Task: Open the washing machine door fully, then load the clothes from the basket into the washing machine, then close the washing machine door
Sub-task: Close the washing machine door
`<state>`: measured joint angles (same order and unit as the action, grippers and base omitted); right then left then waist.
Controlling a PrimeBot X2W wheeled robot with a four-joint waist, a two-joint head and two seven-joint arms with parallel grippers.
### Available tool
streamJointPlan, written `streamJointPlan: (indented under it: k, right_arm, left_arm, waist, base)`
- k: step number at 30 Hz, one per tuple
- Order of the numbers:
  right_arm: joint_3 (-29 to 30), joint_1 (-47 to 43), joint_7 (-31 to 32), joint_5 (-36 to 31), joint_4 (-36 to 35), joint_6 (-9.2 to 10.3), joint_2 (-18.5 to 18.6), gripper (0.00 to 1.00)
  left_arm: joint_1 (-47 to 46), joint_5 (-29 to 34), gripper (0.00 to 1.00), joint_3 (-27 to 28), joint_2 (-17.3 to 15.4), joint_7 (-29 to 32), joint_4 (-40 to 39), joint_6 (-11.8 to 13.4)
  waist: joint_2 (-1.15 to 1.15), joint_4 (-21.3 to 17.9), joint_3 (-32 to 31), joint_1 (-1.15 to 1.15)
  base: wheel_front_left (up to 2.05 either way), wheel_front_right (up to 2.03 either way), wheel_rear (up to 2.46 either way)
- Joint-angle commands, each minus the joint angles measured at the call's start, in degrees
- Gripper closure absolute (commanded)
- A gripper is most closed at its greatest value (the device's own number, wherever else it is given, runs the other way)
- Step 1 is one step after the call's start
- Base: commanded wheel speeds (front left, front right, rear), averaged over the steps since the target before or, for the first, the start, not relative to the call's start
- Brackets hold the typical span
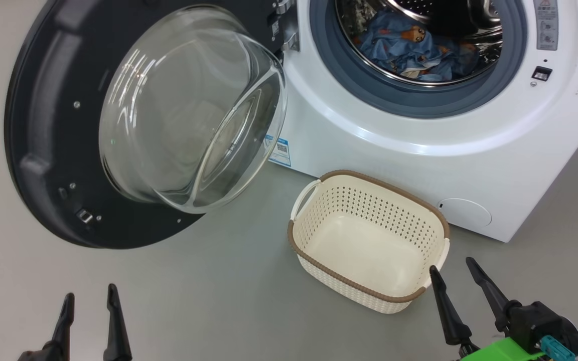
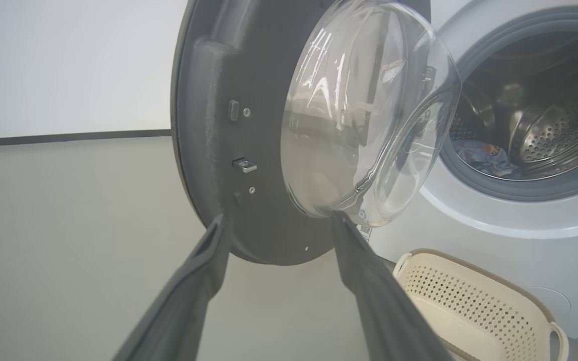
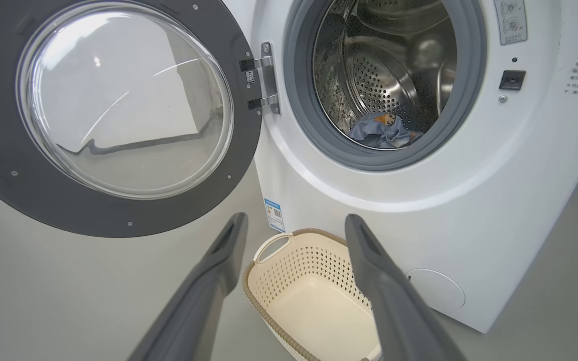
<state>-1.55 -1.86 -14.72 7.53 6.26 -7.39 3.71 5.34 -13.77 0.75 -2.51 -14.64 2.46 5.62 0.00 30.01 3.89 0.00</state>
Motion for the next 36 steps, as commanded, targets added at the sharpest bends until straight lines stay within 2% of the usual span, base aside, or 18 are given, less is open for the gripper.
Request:
streamJointPlan:
  k: [1, 6, 18, 19, 20, 24, 28, 32, 33, 36]
  right_arm:
    - [-2.12, 2.88, -0.28, -0.37, -0.99, -0.10, 0.52, 0.00]
    - [-2.96, 3.88, -0.28, -0.30, -0.36, -0.10, 0.97, 0.00]
    - [-2.89, 4.18, -0.28, 0.09, 0.07, -0.10, 1.47, 0.00]
    - [-2.80, 4.07, -0.28, 0.08, 0.03, -0.10, 1.47, 0.00]
    - [-2.69, 3.94, -0.28, 0.05, -0.03, -0.10, 1.46, 0.00]
    - [-2.19, 3.48, -0.28, -0.10, -0.41, -0.10, 1.35, 0.00]
    - [-1.85, 3.17, -0.28, -0.14, -0.63, -0.10, 1.22, 0.00]
    - [-1.62, 3.01, -0.28, -0.13, -0.83, -0.10, 1.04, 0.00]
    - [-1.53, 2.97, -0.28, -0.08, -0.88, -0.10, 0.99, 0.00]
    - [-1.43, 2.96, -0.28, 0.03, -0.94, -0.10, 0.87, 0.00]
  left_arm:
    - [-0.46, -0.67, 0.00, 2.06, -0.37, -0.36, -1.64, 0.62]
    - [-0.20, -1.40, 0.00, 2.12, -0.37, -0.36, -2.35, 1.43]
    - [-0.09, -1.95, 0.00, 2.14, -0.37, -0.36, -2.62, 1.43]
    - [-0.15, -2.23, 0.30, 2.07, -0.37, -0.36, -2.43, 1.23]
    - [-0.25, -2.34, 1.00, 2.10, -0.37, -0.36, -2.34, 1.08]
    - [-0.56, -3.57, 1.00, 1.99, -0.37, -0.36, -2.20, -0.03]
    - [-1.10, -7.83, 1.00, 3.01, -0.37, -0.36, -2.47, -0.47]
    - [-2.10, -15.12, 1.00, 6.83, -0.37, -0.36, -2.16, -1.65]
    - [-2.58, -18.50, 1.00, 8.52, -0.37, -0.36, -1.77, -1.90]
    - [-4.63, -27.33, 1.00, 14.34, -0.37, -0.36, 1.09, -4.65]
  waist:
    - [0.00, 0.51, 0.51, 0.00]
    - [0.00, 0.72, 0.96, 0.00]
    - [0.00, 0.66, 1.39, 0.00]
    - [0.00, 0.64, 1.41, 0.00]
    - [0.00, 0.62, 1.43, 0.00]
    - [0.00, 0.59, 1.54, 0.00]
    - [0.00, 0.62, 1.65, 0.00]
    - [0.00, 0.66, 1.77, 0.00]
    - [0.00, 0.69, 1.80, 0.00]
    - [0.00, 0.68, 1.84, 0.00]
  base:
    - [0.00, 0.00, 0.00]
    - [0.00, 0.00, 0.00]
    - [0.00, 0.00, 0.00]
    - [0.00, 0.00, 0.00]
    - [0.00, 0.00, 0.00]
    - [0.00, 0.00, 0.00]
    - [0.00, 0.00, 0.00]
    - [0.00, 0.00, 0.00]
    - [0.00, 0.00, 0.00]
    - [0.00, 0.00, 0.00]
